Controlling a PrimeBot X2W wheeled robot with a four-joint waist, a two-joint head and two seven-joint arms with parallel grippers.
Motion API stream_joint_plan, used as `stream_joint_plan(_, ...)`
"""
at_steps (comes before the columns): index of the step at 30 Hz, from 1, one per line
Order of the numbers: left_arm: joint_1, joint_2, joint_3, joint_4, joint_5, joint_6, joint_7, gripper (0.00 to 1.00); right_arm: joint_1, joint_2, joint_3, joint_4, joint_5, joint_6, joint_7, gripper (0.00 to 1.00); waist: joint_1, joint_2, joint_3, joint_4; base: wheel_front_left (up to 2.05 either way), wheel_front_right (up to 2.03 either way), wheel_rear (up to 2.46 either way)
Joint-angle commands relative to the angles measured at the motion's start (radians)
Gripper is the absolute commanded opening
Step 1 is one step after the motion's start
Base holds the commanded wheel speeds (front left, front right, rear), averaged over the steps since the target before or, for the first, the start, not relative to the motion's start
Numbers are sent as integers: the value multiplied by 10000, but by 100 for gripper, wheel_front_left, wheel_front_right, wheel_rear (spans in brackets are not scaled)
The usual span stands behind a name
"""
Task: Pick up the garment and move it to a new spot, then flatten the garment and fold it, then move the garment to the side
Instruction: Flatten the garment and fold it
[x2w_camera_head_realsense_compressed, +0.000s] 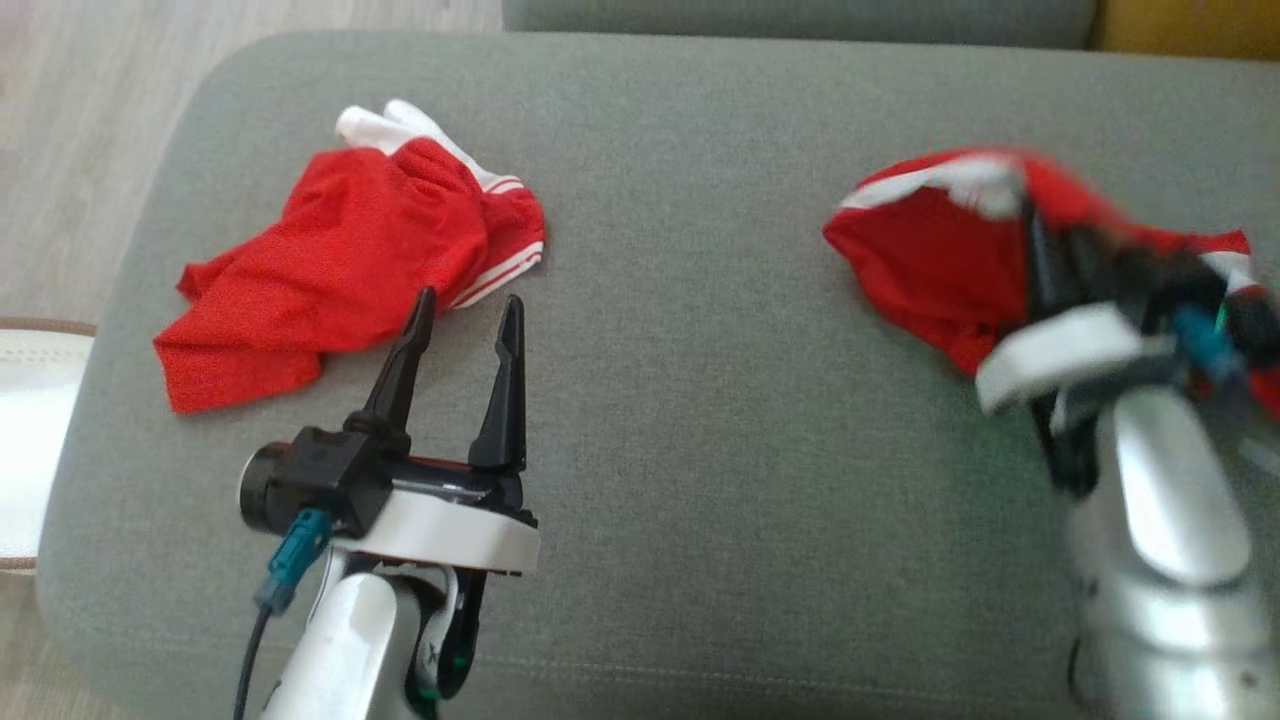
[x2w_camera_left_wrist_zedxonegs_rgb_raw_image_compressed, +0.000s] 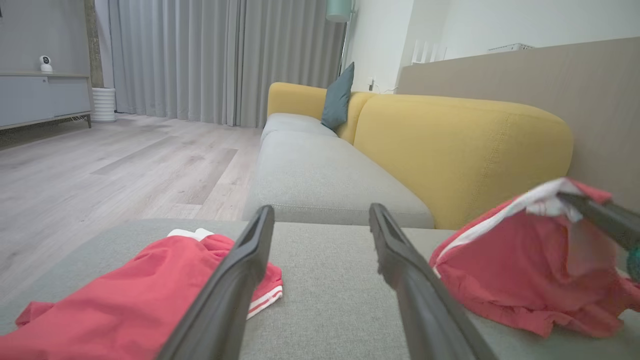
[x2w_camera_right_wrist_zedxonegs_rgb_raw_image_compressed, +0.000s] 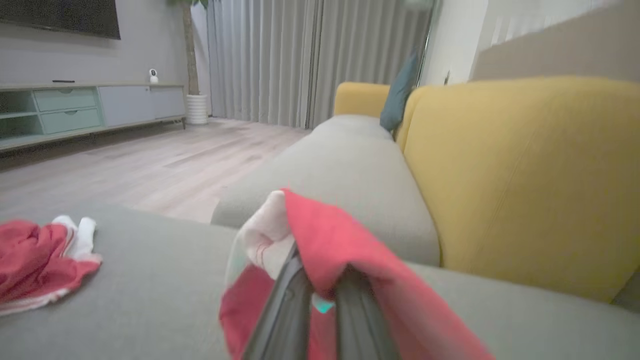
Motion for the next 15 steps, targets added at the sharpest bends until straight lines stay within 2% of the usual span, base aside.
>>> stream_joint_plan(1,-219,56,295,-329,-69,60,-51,100,-702,-28,221,-449,-171,40,43,0,0,0,-136,84,0,0,0)
stream_joint_plan(6,-58,56,243,-321,-161,156,-51,100,-2511,-28,450,-455,-966,40,416,0,0,0,-523,355,0,0,0)
stream_joint_plan(10,155,56,202,-358,-235,288,-51,100,-3981,-100,591,261,-1353,40,128,0,0,0,-803,593,0,0,0)
stream_joint_plan(15,347,56,295,-436,-248,379,-51,100,-4013,-177,1118,717,-1090,40,-292,0,0,0,-893,546,0,0,0)
